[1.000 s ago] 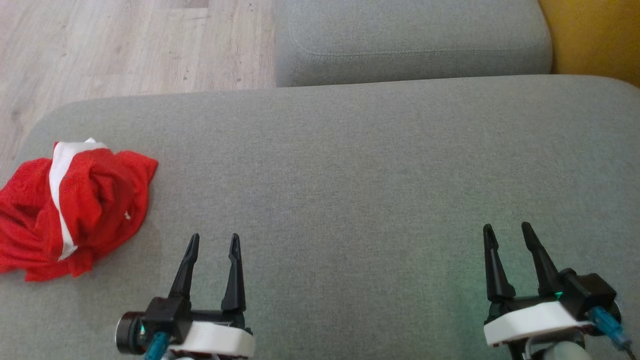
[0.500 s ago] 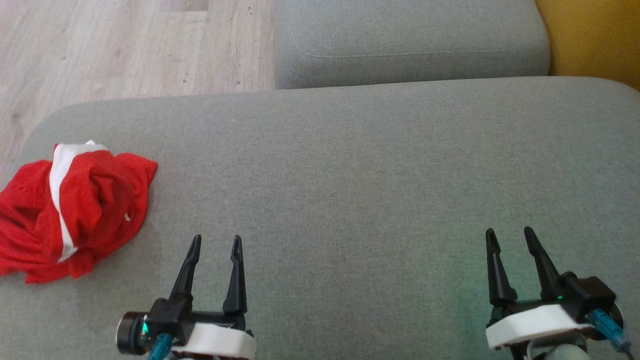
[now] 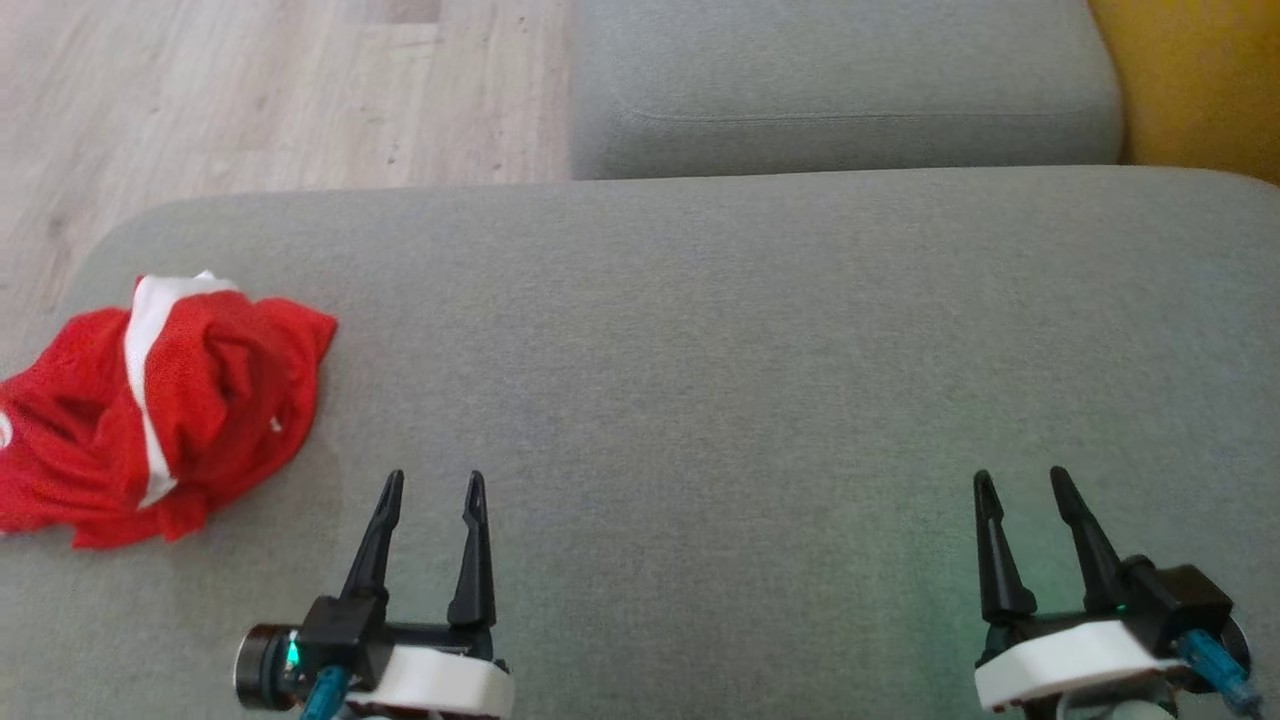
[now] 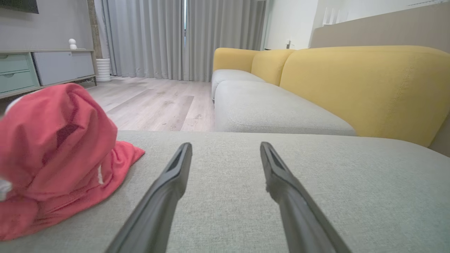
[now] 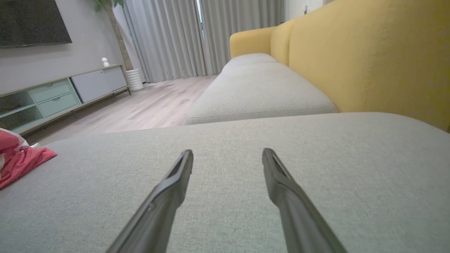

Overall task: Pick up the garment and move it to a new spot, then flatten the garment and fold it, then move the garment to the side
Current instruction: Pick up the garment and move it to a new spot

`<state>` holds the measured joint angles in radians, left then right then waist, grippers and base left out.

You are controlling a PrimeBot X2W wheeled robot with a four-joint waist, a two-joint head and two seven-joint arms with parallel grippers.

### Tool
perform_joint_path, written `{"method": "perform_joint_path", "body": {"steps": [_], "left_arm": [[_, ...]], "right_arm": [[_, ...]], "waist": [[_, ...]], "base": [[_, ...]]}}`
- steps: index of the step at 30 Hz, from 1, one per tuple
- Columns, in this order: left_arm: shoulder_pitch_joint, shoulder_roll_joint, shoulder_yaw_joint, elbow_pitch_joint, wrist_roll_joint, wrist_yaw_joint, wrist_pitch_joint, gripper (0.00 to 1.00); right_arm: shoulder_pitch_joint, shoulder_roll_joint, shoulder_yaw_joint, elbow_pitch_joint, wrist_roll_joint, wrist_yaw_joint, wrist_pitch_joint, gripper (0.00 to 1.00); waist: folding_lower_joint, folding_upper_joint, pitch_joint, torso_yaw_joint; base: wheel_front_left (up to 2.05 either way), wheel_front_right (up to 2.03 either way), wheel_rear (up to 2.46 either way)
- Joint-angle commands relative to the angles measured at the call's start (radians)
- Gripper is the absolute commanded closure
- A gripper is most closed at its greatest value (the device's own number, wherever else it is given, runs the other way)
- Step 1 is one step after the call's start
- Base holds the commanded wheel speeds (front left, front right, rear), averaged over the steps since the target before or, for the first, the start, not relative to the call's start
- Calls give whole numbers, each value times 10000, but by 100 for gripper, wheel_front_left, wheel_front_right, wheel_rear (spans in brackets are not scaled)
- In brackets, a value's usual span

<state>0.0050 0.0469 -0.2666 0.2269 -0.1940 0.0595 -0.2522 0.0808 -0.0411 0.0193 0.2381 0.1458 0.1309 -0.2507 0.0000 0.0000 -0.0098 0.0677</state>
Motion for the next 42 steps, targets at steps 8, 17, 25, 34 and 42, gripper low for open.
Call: {"method": "perform_joint_path", "body": {"steps": [8,17,25,34,42], "left_arm": [[-613,33,279,-553,302,387,-95,0],[-701,33,607,-574,292,387,-95,0],[-747,33,666,-591,288,404,-95,0],[-725,33,1023,-885,225,667,-95,0],[-1485,33,1311,-1283,687,571,-95,0]], "right_arm": [[-409,-91,202,-501,-199,-2,-111,0],[-634,-91,221,-553,-235,-2,-111,0],[-648,-91,-18,-591,-198,-2,-111,0],[-710,-91,-26,-508,-495,-2,-111,0],[-825,-91,-90,-617,-962,-2,-111,0]], "waist": [[0,0,268,1175],[0,0,404,2604],[0,0,517,3839],[0,0,860,4625],[0,0,1433,4749]], "base": [[0,0,0],[0,0,0],[0,0,0],[0,0,0],[0,0,0]]}}
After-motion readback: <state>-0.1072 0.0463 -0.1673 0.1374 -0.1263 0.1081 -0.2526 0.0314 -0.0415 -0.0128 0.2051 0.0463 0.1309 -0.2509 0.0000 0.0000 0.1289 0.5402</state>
